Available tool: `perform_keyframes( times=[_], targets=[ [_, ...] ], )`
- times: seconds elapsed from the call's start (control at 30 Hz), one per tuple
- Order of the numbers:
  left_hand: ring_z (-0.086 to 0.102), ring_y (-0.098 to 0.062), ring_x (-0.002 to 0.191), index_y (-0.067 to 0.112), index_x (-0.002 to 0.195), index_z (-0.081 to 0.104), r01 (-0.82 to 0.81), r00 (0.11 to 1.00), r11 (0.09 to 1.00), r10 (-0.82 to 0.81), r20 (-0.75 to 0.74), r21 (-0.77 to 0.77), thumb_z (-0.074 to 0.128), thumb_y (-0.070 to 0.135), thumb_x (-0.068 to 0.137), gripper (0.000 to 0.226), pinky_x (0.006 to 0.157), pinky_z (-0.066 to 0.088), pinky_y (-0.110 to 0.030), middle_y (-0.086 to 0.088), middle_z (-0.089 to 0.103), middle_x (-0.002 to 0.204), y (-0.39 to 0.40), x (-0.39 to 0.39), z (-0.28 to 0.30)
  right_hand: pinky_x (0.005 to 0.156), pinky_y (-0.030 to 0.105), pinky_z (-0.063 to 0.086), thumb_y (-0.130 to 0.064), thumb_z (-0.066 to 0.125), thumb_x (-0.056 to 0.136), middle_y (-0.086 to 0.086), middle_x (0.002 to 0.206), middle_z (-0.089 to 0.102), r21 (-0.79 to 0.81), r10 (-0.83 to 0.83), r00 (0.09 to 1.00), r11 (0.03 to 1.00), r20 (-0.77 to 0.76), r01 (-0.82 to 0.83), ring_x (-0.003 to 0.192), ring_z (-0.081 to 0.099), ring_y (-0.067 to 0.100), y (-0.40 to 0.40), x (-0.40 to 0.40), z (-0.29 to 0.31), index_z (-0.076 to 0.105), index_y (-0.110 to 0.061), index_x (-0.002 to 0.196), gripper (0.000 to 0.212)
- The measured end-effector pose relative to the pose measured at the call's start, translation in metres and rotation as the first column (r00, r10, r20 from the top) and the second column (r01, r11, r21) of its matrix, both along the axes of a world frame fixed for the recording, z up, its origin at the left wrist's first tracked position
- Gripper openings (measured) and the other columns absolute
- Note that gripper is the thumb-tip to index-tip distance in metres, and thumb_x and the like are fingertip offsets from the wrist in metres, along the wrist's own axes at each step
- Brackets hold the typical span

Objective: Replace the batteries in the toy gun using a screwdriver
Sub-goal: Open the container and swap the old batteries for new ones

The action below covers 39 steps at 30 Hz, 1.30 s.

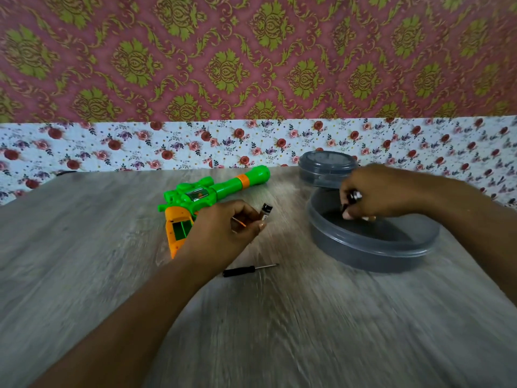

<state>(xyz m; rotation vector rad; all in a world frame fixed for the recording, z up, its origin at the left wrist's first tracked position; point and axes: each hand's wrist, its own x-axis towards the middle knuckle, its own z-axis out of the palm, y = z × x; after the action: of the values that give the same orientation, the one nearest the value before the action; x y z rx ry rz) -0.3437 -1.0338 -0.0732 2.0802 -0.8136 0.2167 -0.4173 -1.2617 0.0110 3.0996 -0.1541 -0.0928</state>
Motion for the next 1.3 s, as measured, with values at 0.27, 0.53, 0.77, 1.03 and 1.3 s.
perform_keyframes(
  times=[0.27, 0.53, 0.77, 1.03, 1.3],
  targets=[
    [0.056, 0.004, 0.063, 0.014, 0.091, 0.07, -0.065, 0.993, 0.996, 0.059, 0.104, 0.053, 0.066, 0.027, 0.084, 0.015, 0.06, 0.043, -0.007, 0.009, 0.064, 0.077, 0.007, 0.003, 0.005, 0.075, 0.029, 0.046, -0.03, 0.071, 0.077, -0.002, 0.087, 0.068, 0.294, 0.187, 0.933, 0.914, 0.309, -0.28, 0.083, 0.061, 0.012, 0.071, 0.0, 0.009, 0.067, -0.018, 0.087, 0.016],
    [0.062, -0.029, 0.085, 0.01, 0.082, 0.064, -0.17, 0.981, 0.938, 0.131, 0.146, 0.301, 0.058, 0.032, 0.086, 0.023, 0.066, 0.044, -0.031, -0.011, 0.067, 0.087, 0.0, 0.004, -0.009, 0.069, 0.033, 0.047, -0.021, 0.064, 0.081, 0.017, 0.095, 0.067, 0.163, 0.144, 0.988, 0.975, 0.05, -0.15, 0.087, 0.061, 0.027, 0.082, 0.034, -0.048, 0.069, -0.003, 0.092, 0.022],
    [0.063, -0.028, 0.086, 0.015, 0.088, 0.063, -0.175, 0.984, 0.92, 0.156, 0.083, 0.351, 0.057, 0.035, 0.084, 0.021, 0.062, 0.041, -0.029, -0.009, 0.068, 0.089, 0.0, 0.0, -0.014, 0.075, 0.038, 0.053, -0.02, 0.063, 0.081, 0.012, 0.094, 0.063, 0.234, 0.06, 0.991, 0.968, 0.116, -0.086, 0.082, 0.06, 0.024, 0.076, 0.047, -0.073, 0.064, -0.009, 0.093, 0.016],
    [0.064, -0.027, 0.095, 0.02, 0.111, 0.06, -0.119, 0.992, 0.903, 0.097, 0.075, 0.412, 0.055, 0.042, 0.085, 0.035, 0.079, 0.055, -0.04, -0.006, 0.068, 0.103, -0.004, 0.0, -0.018, 0.045, 0.015, 0.04, -0.013, 0.063, 0.084, 0.01, 0.097, 0.066, 0.38, 0.0, 0.98, 0.922, 0.197, -0.076, 0.06, 0.053, 0.011, 0.078, 0.038, -0.076, 0.066, -0.011, 0.104, 0.02],
    [0.061, -0.018, 0.104, 0.023, 0.119, 0.059, -0.041, 0.999, 0.908, 0.026, 0.042, 0.418, 0.055, 0.041, 0.087, 0.038, 0.076, 0.044, -0.023, 0.0, 0.067, 0.113, -0.002, -0.001, -0.015, 0.078, 0.029, 0.052, -0.011, 0.062, 0.082, 0.008, 0.108, 0.067, 0.432, -0.054, 0.971, 0.9, 0.235, -0.055, 0.093, 0.063, 0.02, 0.077, 0.029, -0.072, 0.066, -0.012, 0.107, 0.026]
  ],
)
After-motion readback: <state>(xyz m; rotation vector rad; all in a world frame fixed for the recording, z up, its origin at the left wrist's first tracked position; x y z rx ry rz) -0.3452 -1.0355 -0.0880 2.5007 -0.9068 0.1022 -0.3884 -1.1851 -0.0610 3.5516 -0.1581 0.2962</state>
